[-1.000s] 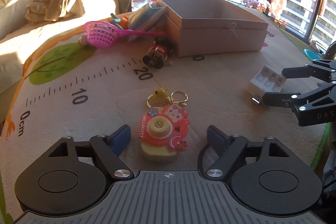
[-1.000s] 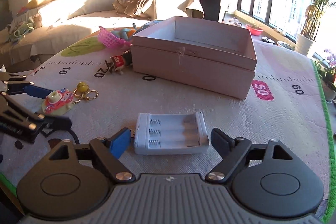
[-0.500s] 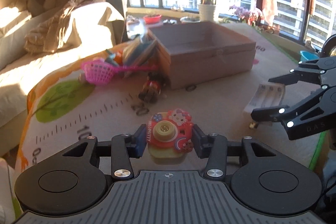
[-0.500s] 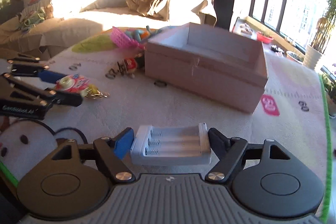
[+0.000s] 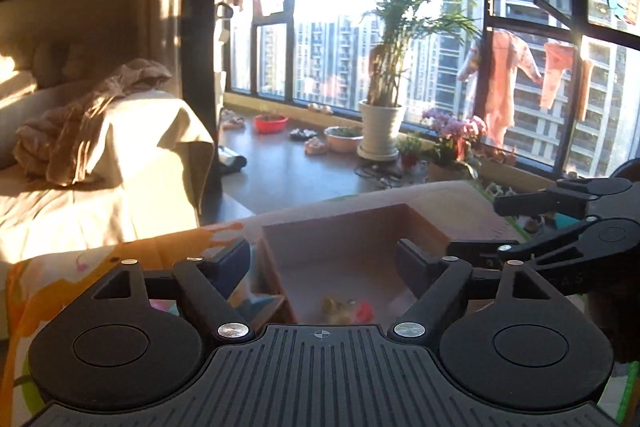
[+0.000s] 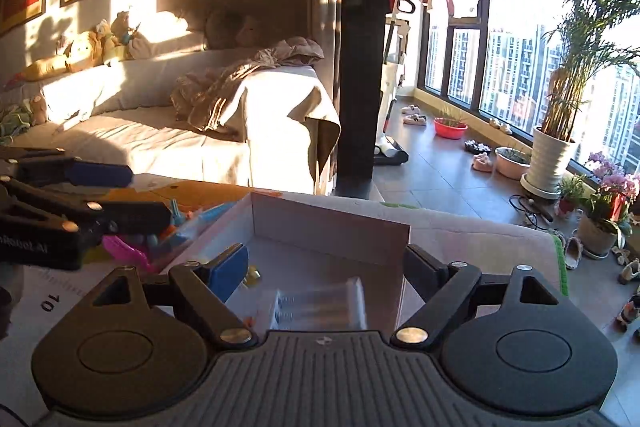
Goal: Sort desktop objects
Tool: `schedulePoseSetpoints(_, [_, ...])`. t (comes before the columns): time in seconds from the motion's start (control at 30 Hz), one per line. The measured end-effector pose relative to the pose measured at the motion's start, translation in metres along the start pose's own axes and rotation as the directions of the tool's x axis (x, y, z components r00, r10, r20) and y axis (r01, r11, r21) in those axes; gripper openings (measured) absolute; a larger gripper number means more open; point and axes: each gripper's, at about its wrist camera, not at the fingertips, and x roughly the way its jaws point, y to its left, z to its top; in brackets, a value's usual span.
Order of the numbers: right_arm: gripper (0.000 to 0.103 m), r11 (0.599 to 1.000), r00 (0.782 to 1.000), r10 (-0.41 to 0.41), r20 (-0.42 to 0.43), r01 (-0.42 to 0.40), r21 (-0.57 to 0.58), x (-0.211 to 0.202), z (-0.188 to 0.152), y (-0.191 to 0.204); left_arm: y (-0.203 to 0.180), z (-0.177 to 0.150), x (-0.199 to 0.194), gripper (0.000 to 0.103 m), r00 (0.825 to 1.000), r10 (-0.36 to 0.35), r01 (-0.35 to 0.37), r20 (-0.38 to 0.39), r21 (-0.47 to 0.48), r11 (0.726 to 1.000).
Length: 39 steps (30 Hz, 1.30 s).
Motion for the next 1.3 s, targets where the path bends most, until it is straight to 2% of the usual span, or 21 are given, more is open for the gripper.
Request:
schedulePoseSetpoints(0.07, [0.085, 1.0, 1.0, -0.005, -0.012, 0.005, -0.012, 0.008, -0.003, 0.002, 0.02, -0.012, 0.0, 0.091, 0.998, 0.054, -0.054, -0.012, -0.001, 0.999])
schedulePoseSetpoints(0.17, [0.084, 1.0, 0.999, 0.015, -0.052, -0.015, -0.003, 0.022, 0.004, 0.01, 0.051, -0.036, 0.001, 0.095, 0.984, 0.168, -0.168, -0.058, -0.006, 0.986])
schedulePoseSetpoints(0.23, [0.077, 0.997, 0.993, 0.067, -0.097, -0.063, 0.043, 0.038, 0.019, 0.019, 0.066, -0.052, 0.003, 0.095, 0.97, 0.223, -0.226, -0.096, -0.017, 0.974])
schedulePoseSetpoints(0.33, [0.051, 0.979, 0.969, 0.177, -0.173, -0.154, 0.135, 0.071, 0.05, 0.04, 0.086, -0.069, 0.005, 0.096, 0.952, 0.279, -0.286, -0.127, -0.039, 0.957])
schedulePoseSetpoints(0.37, [0.044, 0.972, 0.958, 0.205, -0.201, -0.176, 0.156, 0.086, 0.061, 0.05, 0.092, -0.073, 0.006, 0.096, 0.95, 0.279, -0.288, -0.138, -0.053, 0.956])
schedulePoseSetpoints(0.43, [0.043, 0.966, 0.939, 0.237, -0.249, -0.2, 0.166, 0.12, 0.079, 0.074, 0.105, -0.079, 0.008, 0.096, 0.954, 0.258, -0.274, -0.155, -0.09, 0.958])
schedulePoseSetpoints(0.47, [0.043, 0.969, 0.936, 0.228, -0.267, -0.192, 0.155, 0.138, 0.086, 0.088, 0.11, -0.082, 0.009, 0.096, 0.956, 0.242, -0.26, -0.164, -0.104, 0.96])
schedulePoseSetpoints(0.53, [0.043, 0.98, 0.936, 0.179, -0.303, -0.144, 0.135, 0.175, 0.094, 0.108, 0.117, -0.085, 0.007, 0.096, 0.965, 0.196, -0.221, -0.175, -0.136, 0.966])
schedulePoseSetpoints(0.63, [0.043, 0.992, 0.917, 0.103, -0.385, -0.064, 0.113, 0.23, 0.093, 0.13, 0.118, -0.09, -0.007, 0.101, 0.979, 0.137, -0.16, -0.152, -0.155, 0.975])
schedulePoseSetpoints(0.73, [0.043, 0.998, 0.894, 0.04, -0.446, -0.012, 0.065, 0.258, 0.082, 0.142, 0.116, -0.096, -0.021, 0.101, 0.985, 0.099, -0.12, -0.143, -0.151, 0.981])
schedulePoseSetpoints(0.87, [0.043, 0.994, 0.859, 0.103, -0.501, -0.073, 0.079, 0.245, 0.069, 0.157, 0.117, -0.102, -0.033, 0.102, 0.987, 0.043, -0.072, -0.157, -0.184, 0.98])
schedulePoseSetpoints(0.9, [0.043, 0.99, 0.845, 0.137, -0.517, -0.103, 0.095, 0.238, 0.066, 0.16, 0.117, -0.103, -0.037, 0.102, 0.987, 0.022, -0.053, -0.16, -0.197, 0.979])
schedulePoseSetpoints(1.03, [0.043, 0.961, 0.763, 0.277, -0.584, -0.215, 0.175, 0.206, 0.047, 0.172, 0.109, -0.109, -0.052, 0.103, 0.985, -0.04, 0.004, -0.168, -0.21, 0.978])
schedulePoseSetpoints(1.1, [0.043, 0.952, 0.746, 0.305, -0.593, -0.257, 0.166, 0.18, 0.036, 0.178, 0.1, -0.113, -0.061, 0.103, 0.982, -0.069, 0.035, -0.177, -0.19, 0.981])
schedulePoseSetpoints(1.17, [0.043, 0.94, 0.743, 0.337, -0.578, -0.305, 0.155, 0.152, 0.03, 0.178, 0.089, -0.116, -0.068, 0.103, 0.977, -0.095, 0.064, -0.189, -0.165, 0.984])
schedulePoseSetpoints(1.2, [0.043, 0.936, 0.757, 0.345, -0.555, -0.318, 0.149, 0.135, 0.03, 0.176, 0.083, -0.118, -0.071, 0.103, 0.975, -0.105, 0.076, -0.194, -0.151, 0.986])
schedulePoseSetpoints(1.23, [0.043, 0.936, 0.777, 0.346, -0.527, -0.328, 0.13, 0.118, 0.03, 0.174, 0.076, -0.119, -0.074, 0.103, 0.974, -0.113, 0.087, -0.198, -0.139, 0.987])
schedulePoseSetpoints(1.3, [0.047, 0.936, 0.831, 0.345, -0.436, -0.342, 0.088, 0.078, 0.032, 0.161, 0.065, -0.119, -0.081, 0.103, 0.974, -0.12, 0.099, -0.192, -0.116, 0.988])
